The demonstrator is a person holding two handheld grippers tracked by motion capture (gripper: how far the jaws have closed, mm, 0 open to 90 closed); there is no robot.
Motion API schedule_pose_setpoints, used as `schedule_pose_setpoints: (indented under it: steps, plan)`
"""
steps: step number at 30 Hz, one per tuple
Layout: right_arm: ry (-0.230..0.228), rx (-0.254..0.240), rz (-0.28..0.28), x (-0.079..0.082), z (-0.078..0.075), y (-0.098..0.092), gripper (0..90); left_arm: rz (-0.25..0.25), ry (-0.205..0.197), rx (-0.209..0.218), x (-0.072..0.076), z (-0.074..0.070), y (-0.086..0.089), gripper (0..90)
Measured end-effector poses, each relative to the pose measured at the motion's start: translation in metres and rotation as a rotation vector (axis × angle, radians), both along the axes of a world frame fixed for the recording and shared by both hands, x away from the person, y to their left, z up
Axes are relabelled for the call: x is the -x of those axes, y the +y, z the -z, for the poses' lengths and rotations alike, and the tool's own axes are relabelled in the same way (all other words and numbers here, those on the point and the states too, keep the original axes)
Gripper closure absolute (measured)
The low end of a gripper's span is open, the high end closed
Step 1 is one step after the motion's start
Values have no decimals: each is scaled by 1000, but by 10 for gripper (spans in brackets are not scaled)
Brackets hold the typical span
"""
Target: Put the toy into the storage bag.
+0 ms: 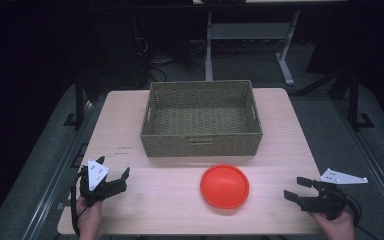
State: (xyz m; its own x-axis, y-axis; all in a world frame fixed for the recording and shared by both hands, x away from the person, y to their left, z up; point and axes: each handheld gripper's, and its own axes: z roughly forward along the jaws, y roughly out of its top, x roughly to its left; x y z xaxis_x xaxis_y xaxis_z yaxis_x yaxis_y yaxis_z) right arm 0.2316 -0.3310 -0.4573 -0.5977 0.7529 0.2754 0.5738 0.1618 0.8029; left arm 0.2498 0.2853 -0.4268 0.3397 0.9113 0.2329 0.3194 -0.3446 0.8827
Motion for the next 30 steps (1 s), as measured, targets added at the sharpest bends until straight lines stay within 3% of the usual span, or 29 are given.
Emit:
schedule_pose_setpoints:
  steps: [10,17,21,30]
  plan:
    - [1,10,-7,-4,-3,5,158,8,-3,3,1,0,0,128]
    - [37,28,-66,-9,-14,18,180,1,-2,7,2,1,0,128]
    - [11,37,-75,-8,-18,24,183,4,-7,8,2,0,0,128]
    - [2,60,-97,-12,-30,36,180,-9,-3,1,1,1,2,128]
